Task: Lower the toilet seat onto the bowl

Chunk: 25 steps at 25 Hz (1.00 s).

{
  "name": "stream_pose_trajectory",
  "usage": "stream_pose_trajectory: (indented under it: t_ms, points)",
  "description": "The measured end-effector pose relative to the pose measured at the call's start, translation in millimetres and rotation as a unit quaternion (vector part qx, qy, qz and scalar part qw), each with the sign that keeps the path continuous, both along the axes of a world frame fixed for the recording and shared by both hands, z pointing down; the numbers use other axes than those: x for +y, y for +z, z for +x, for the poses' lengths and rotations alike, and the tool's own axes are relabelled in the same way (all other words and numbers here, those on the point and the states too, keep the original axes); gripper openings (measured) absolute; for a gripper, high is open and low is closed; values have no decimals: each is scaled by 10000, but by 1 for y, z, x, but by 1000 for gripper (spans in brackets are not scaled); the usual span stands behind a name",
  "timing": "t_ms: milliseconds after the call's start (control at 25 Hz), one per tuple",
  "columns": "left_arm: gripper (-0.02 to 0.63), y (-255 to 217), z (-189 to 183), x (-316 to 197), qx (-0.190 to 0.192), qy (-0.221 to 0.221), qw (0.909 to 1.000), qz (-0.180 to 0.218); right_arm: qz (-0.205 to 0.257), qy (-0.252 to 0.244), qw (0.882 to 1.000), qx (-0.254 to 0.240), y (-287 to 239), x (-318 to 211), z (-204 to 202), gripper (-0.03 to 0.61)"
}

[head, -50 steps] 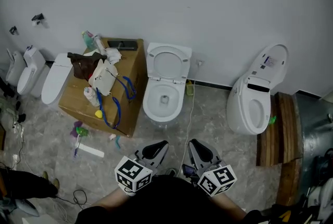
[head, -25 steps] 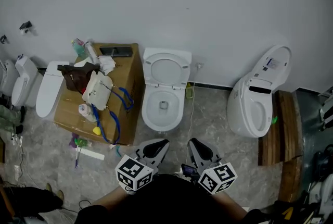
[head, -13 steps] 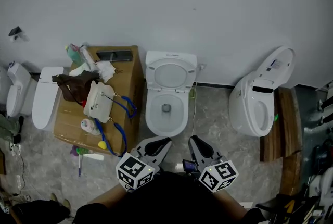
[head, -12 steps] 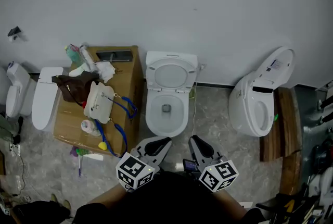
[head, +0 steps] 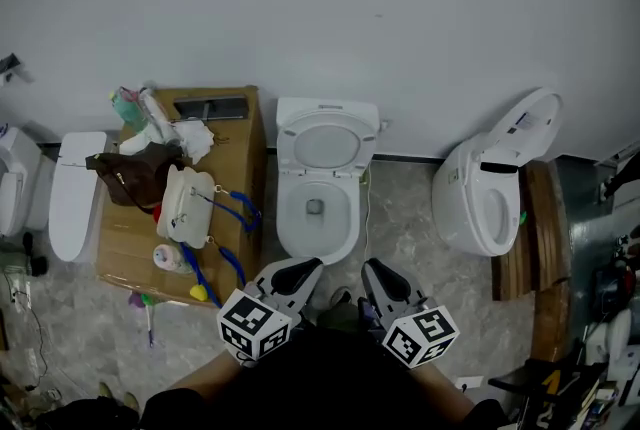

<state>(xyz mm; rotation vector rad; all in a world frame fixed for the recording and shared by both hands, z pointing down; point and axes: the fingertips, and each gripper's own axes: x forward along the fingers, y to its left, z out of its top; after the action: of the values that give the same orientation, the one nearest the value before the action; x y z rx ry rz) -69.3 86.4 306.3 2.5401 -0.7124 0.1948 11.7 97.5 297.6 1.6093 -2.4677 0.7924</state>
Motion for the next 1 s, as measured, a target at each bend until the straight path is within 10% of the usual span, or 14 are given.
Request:
stream_pose_trajectory:
  t_ms: [1000]
  points:
    - [21,9,44,-133,-371,-598,9974,155,-133,-207,9995,-205,17,-140,62,55]
